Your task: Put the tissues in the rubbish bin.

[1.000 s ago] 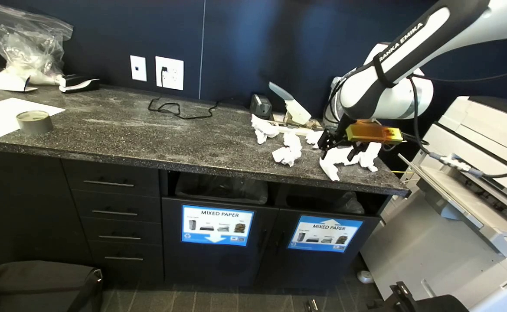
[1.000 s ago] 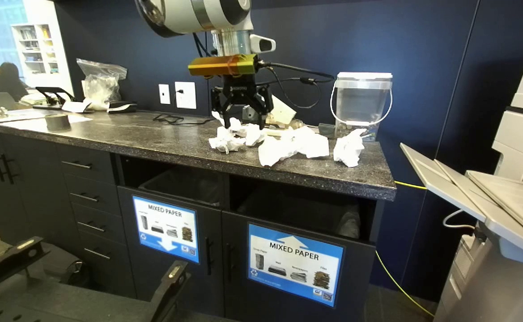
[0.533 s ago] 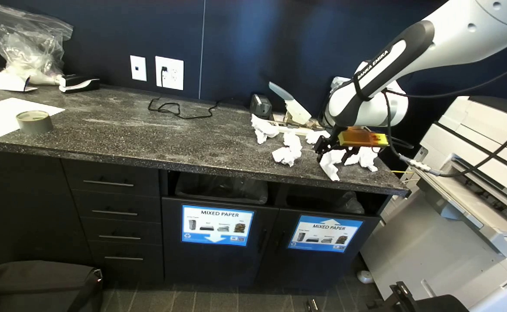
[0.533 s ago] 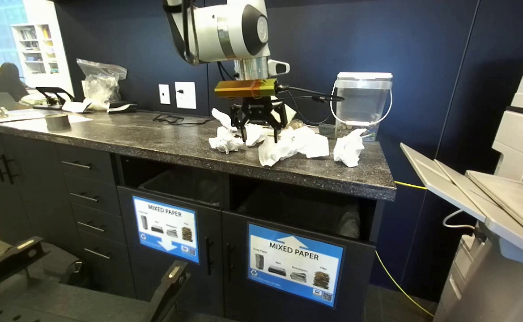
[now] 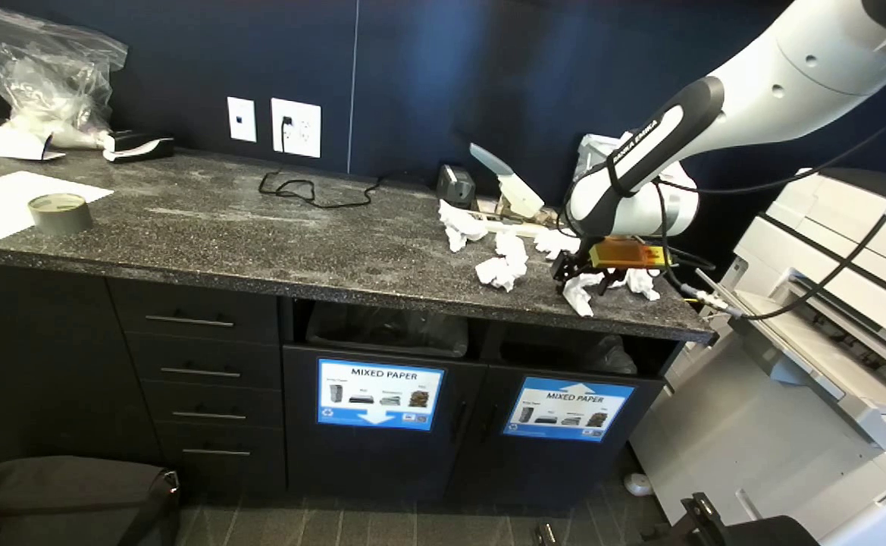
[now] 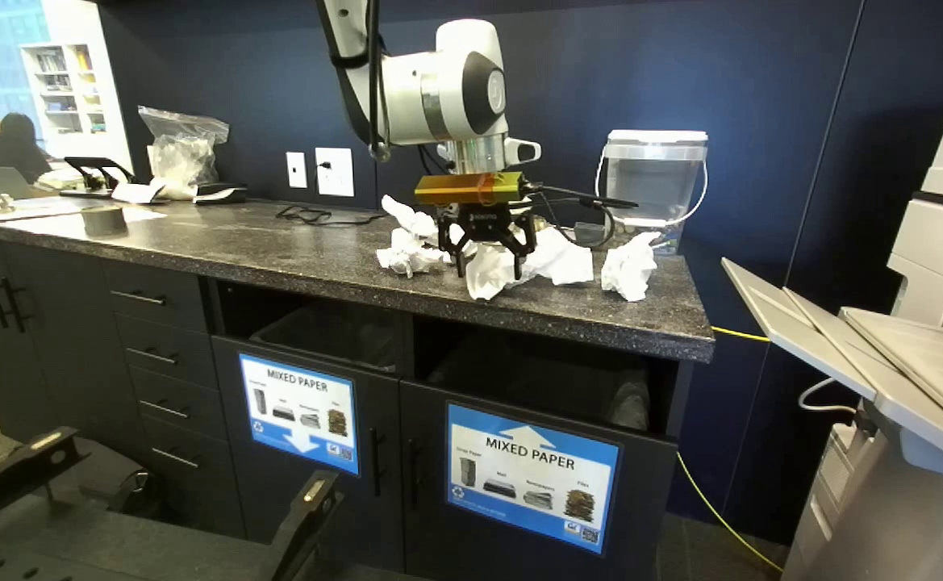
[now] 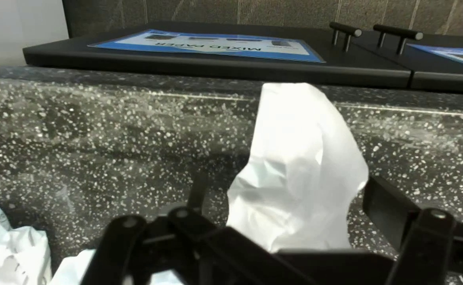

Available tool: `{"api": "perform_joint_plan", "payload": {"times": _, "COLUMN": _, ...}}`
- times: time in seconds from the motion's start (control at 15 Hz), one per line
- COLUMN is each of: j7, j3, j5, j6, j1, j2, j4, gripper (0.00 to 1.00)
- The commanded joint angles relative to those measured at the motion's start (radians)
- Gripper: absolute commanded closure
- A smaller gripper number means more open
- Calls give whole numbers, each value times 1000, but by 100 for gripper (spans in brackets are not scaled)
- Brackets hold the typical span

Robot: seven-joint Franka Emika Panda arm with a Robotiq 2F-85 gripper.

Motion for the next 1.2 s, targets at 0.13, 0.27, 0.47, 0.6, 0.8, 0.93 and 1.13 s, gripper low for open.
{"api": "perform_joint_plan", "payload": {"times": 0.13, "j7": -44, "j3": 6, "j5": 32, "j6": -20, "j1": -15, "j2": 59, "j4": 88, "gripper": 0}}
{"api": "perform_joint_plan", "payload": {"times": 0.27, "j7": -47, "j3": 8, "j5": 34, "j6": -18, "j1": -16, "j2": 68, "j4": 100, "gripper": 26}}
{"api": "perform_joint_plan", "payload": {"times": 0.47, "j7": -56, "j3": 14, "j5": 41, "j6": -19, "j1": -19, "j2": 78, "j4": 109, "gripper": 50}}
{"api": "perform_joint_plan", "payload": {"times": 0.6, "j7": -68, "j3": 22, "j5": 51, "j6": -24, "j1": -22, "j2": 80, "j4": 109, "gripper": 65}}
{"api": "perform_joint_plan", "payload": {"times": 0.8, "j7": -89, "j3": 38, "j5": 71, "j6": -36, "j1": -26, "j2": 69, "j4": 98, "gripper": 84}}
{"api": "perform_joint_plan", "payload": {"times": 0.93, "j7": -99, "j3": 43, "j5": 76, "j6": -55, "j1": -24, "j2": 55, "j4": 84, "gripper": 88}}
{"api": "perform_joint_plan", "payload": {"times": 1.13, "j7": -123, "j3": 50, "j5": 75, "j6": -83, "j1": -21, "j2": 28, "j4": 55, "gripper": 86}}
